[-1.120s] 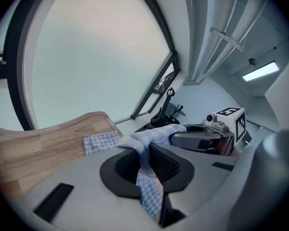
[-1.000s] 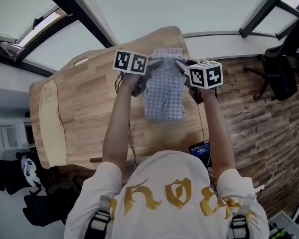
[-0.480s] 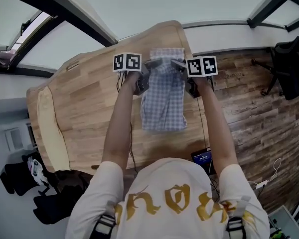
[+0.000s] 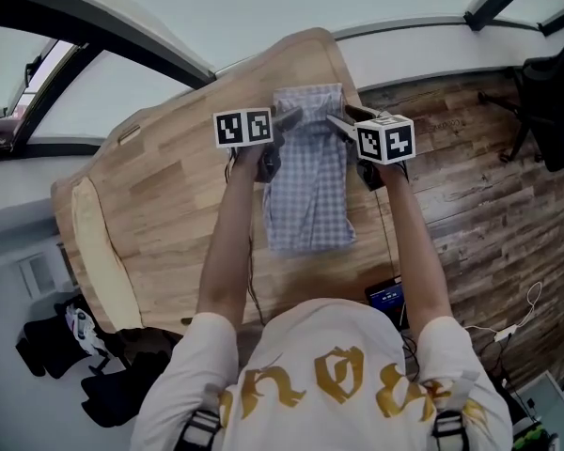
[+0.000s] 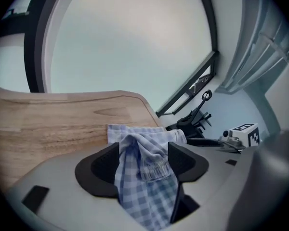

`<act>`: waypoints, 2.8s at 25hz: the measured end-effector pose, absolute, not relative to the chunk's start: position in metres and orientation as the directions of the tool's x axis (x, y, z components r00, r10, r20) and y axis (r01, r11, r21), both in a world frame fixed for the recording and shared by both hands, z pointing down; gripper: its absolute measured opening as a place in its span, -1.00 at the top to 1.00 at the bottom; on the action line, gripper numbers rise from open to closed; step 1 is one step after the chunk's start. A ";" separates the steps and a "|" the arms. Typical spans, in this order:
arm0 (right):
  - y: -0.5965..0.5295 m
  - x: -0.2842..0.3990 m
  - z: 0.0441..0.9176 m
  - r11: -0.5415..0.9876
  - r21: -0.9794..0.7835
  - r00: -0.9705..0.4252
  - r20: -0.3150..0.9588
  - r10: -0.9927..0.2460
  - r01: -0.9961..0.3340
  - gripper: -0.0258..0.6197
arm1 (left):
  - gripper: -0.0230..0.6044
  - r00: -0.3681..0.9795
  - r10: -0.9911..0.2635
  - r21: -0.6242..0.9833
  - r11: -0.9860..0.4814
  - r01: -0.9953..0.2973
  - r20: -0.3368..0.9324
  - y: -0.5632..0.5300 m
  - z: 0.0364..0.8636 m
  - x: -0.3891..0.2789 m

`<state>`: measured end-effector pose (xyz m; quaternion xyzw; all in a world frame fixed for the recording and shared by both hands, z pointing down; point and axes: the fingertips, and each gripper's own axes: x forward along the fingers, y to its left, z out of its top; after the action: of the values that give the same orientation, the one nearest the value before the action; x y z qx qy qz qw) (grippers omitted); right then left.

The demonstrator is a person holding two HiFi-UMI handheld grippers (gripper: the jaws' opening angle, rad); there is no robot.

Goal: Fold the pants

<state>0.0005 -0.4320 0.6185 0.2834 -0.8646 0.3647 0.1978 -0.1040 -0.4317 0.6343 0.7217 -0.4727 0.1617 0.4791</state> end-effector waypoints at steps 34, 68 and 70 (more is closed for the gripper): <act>-0.489 -0.044 0.583 0.629 -0.356 -0.706 0.519 -0.482 -0.691 0.83 | 0.33 0.443 -0.511 0.437 -0.141 -0.888 0.736 -0.371 0.608 -0.118; -0.199 0.033 0.465 0.700 -0.059 -0.657 0.410 -0.633 -0.712 0.85 | 0.78 0.351 -0.755 0.250 -0.251 -0.935 0.554 -0.167 0.510 -0.119; -0.176 0.032 0.469 0.709 -0.044 -0.655 0.426 -0.624 -0.704 0.85 | 0.78 0.359 -0.760 0.257 -0.258 -0.932 0.542 -0.150 0.508 -0.115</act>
<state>0.0324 -0.1756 0.4692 0.3674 -0.9038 0.1032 0.1934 -0.1146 -0.1504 0.5078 0.7774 -0.5438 0.1566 0.2746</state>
